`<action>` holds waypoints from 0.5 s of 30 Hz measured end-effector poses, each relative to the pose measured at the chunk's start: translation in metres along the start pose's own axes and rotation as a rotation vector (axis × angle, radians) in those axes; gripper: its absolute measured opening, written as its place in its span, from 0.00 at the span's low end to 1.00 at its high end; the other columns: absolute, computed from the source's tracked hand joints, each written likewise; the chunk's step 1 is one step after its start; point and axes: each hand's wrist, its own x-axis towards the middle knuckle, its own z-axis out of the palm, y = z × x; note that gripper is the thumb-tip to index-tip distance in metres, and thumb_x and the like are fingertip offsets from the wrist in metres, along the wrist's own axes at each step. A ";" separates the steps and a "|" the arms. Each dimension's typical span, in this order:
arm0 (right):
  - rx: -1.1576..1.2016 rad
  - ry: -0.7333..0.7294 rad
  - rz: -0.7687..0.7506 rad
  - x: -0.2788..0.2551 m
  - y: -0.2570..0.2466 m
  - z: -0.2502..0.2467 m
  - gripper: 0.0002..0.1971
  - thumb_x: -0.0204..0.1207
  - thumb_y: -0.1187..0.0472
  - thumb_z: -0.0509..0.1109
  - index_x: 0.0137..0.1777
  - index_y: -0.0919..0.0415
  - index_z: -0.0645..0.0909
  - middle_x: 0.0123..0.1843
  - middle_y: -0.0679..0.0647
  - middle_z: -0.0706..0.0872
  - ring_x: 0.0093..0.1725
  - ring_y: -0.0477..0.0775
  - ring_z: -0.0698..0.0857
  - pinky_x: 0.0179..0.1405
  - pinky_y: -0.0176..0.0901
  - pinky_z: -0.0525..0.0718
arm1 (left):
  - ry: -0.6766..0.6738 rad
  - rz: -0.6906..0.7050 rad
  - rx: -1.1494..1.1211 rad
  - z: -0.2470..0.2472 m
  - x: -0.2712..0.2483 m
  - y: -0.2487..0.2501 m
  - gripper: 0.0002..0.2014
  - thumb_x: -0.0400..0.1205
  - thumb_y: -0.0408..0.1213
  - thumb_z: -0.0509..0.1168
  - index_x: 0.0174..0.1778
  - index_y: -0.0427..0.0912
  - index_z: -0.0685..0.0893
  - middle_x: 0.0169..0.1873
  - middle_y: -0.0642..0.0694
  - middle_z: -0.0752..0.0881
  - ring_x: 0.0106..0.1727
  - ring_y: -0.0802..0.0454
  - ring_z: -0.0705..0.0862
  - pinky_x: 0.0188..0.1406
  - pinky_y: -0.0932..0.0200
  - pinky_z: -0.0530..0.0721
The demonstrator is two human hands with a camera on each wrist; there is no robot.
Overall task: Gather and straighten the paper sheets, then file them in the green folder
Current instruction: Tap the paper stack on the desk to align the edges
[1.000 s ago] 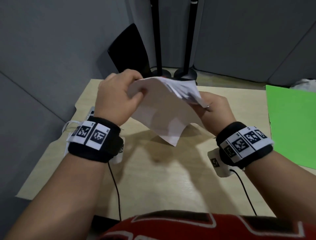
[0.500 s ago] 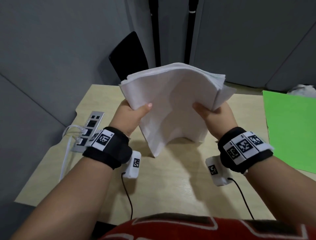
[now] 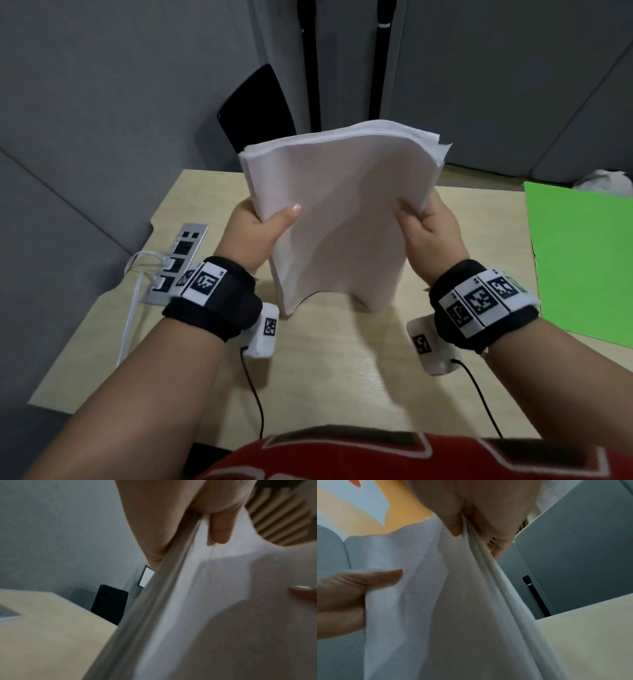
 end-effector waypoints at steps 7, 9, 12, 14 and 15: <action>-0.103 -0.162 0.067 -0.002 0.005 0.004 0.15 0.81 0.61 0.62 0.66 0.54 0.76 0.52 0.42 0.83 0.53 0.44 0.82 0.49 0.38 0.75 | -0.095 -0.123 0.051 0.003 0.000 -0.017 0.12 0.68 0.44 0.76 0.46 0.49 0.87 0.45 0.51 0.91 0.50 0.51 0.90 0.57 0.47 0.86; -0.078 -0.082 -0.008 -0.003 0.002 0.007 0.11 0.82 0.62 0.61 0.62 0.52 0.76 0.47 0.36 0.82 0.46 0.29 0.79 0.44 0.31 0.74 | 0.007 -0.089 0.039 0.005 -0.001 -0.015 0.03 0.75 0.41 0.74 0.41 0.50 0.86 0.39 0.54 0.90 0.44 0.55 0.89 0.49 0.54 0.86; 0.182 0.015 -0.023 -0.004 -0.001 0.002 0.15 0.76 0.59 0.69 0.62 0.49 0.75 0.51 0.38 0.85 0.51 0.30 0.83 0.48 0.26 0.81 | 0.021 0.018 -0.072 -0.001 -0.004 -0.005 0.08 0.70 0.43 0.77 0.44 0.50 0.87 0.37 0.55 0.92 0.43 0.59 0.90 0.43 0.62 0.88; 0.212 -0.069 0.074 -0.004 0.002 0.001 0.19 0.71 0.55 0.73 0.63 0.51 0.78 0.54 0.44 0.87 0.54 0.40 0.86 0.51 0.36 0.84 | -0.019 -0.007 -0.108 -0.002 -0.002 -0.005 0.16 0.64 0.44 0.78 0.47 0.49 0.88 0.42 0.53 0.92 0.49 0.54 0.90 0.49 0.57 0.89; 0.167 -0.138 0.144 -0.003 0.003 0.002 0.19 0.70 0.54 0.73 0.61 0.52 0.80 0.54 0.46 0.88 0.55 0.45 0.87 0.54 0.42 0.85 | -0.042 -0.042 -0.081 0.000 -0.002 -0.006 0.15 0.64 0.44 0.77 0.47 0.50 0.88 0.43 0.52 0.92 0.50 0.52 0.90 0.53 0.53 0.88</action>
